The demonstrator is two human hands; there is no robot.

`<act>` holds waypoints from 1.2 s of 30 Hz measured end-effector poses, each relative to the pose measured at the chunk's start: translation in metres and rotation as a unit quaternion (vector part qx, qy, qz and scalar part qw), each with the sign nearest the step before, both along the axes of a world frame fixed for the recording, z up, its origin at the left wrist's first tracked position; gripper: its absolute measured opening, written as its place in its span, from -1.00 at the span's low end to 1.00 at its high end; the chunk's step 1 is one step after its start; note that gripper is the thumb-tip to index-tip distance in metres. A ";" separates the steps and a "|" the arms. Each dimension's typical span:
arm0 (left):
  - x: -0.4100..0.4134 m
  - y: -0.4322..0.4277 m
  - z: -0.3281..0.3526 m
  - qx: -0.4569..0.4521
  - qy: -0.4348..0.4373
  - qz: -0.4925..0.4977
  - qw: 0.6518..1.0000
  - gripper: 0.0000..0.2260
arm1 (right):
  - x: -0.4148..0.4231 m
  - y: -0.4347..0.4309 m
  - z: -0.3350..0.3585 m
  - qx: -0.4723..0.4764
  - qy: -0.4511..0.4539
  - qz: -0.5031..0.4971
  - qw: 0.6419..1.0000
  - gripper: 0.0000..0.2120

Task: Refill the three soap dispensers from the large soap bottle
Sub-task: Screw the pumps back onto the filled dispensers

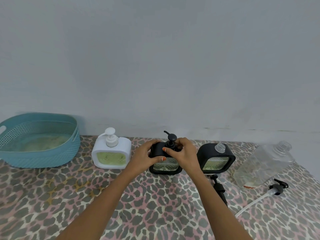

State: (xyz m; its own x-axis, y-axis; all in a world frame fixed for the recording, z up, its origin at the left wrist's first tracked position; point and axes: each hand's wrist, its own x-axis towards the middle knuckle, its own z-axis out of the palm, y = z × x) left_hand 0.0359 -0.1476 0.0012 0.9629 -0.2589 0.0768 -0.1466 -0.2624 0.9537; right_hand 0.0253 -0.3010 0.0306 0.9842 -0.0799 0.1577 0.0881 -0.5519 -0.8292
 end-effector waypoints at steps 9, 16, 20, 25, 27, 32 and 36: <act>0.002 0.000 -0.004 0.024 -0.012 0.009 1.000 -0.56 | -0.005 0.008 -0.003 0.028 -0.030 -0.041 0.998 -0.80; -0.001 -0.001 0.003 0.036 -0.007 0.001 0.999 -0.56 | -0.009 0.006 -0.006 0.019 -0.028 -0.040 0.999 -0.72; -0.005 0.001 0.009 0.037 -0.003 0.020 0.999 -0.55 | -0.019 -0.003 -0.001 0.036 -0.036 -0.034 0.998 -0.68; -0.020 -0.001 0.011 0.063 -0.040 0.048 0.996 -0.57 | -0.034 -0.022 0.004 0.012 -0.045 -0.055 0.997 -0.70; -0.028 -0.005 0.014 0.065 -0.053 0.056 0.995 -0.59 | -0.041 -0.030 0.007 0.018 -0.047 -0.060 0.997 -0.71; -0.046 -0.019 0.023 0.095 -0.098 0.073 0.988 -0.61 | -0.061 -0.048 0.011 0.022 -0.055 -0.074 0.995 -0.72; -0.059 -0.031 0.028 0.108 -0.120 0.099 0.982 -0.62 | -0.075 -0.065 0.009 0.013 -0.065 -0.091 0.994 -0.73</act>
